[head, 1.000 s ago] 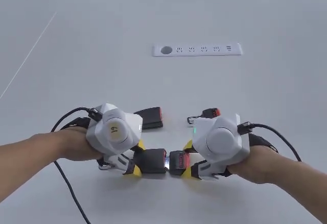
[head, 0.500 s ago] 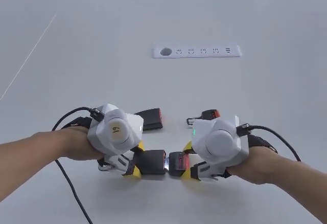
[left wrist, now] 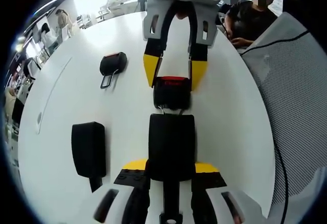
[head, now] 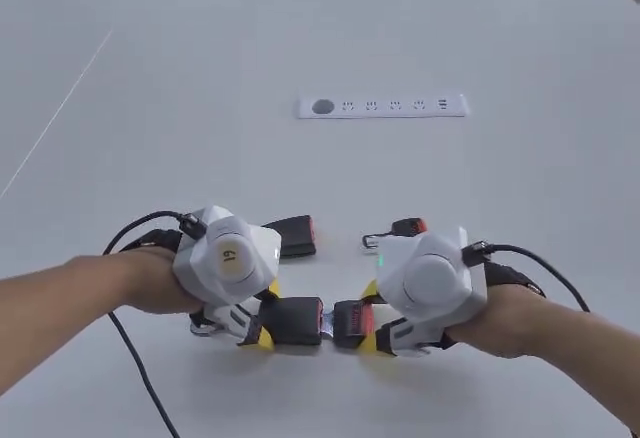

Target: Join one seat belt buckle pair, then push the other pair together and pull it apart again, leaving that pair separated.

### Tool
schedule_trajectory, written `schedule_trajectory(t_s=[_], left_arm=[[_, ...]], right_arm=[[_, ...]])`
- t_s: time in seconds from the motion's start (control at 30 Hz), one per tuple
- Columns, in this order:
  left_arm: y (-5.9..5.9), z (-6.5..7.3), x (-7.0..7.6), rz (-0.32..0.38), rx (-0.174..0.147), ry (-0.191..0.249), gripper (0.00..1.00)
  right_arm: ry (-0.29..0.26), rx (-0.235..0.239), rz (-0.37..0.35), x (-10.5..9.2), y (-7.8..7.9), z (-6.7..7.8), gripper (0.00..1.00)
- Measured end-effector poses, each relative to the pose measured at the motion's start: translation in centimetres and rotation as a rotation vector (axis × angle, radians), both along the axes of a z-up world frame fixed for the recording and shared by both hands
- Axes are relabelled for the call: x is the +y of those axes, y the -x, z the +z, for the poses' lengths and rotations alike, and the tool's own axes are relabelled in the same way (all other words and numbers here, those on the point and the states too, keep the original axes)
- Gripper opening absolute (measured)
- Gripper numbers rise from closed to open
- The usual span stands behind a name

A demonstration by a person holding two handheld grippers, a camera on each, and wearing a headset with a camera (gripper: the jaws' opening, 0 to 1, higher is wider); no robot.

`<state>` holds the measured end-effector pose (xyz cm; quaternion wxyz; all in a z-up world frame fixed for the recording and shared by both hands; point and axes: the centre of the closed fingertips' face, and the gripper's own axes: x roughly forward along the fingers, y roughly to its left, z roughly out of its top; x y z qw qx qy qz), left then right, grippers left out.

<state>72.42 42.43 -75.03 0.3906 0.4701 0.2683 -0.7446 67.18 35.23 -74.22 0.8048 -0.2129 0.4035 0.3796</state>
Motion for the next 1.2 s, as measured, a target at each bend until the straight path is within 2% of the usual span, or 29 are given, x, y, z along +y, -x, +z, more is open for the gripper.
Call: schedule_trajectory(t_s=[0.1, 0.13, 0.67, 1.2], left_arm=[[0.0, 0.0, 0.0, 0.000, 0.001, -0.001, 0.30], [0.0, 0.0, 0.0, 0.000, 0.000, -0.001, 0.30], [0.0, 0.0, 0.0, 0.001, -0.007, -0.014, 0.31], [-0.1, 0.0, 0.0, 0.007, -0.012, -0.030, 0.31]], right_arm=[[0.002, 0.002, 0.005, -0.6, 0.4, 0.1, 0.26], [-0.012, 0.004, 0.000, -0.4, 0.4, 0.2, 0.26], [-0.019, -0.010, 0.003, -0.6, 0.5, 0.0, 0.27], [0.009, 0.001, 0.026, -2.1, 2.0, -0.1, 0.27]])
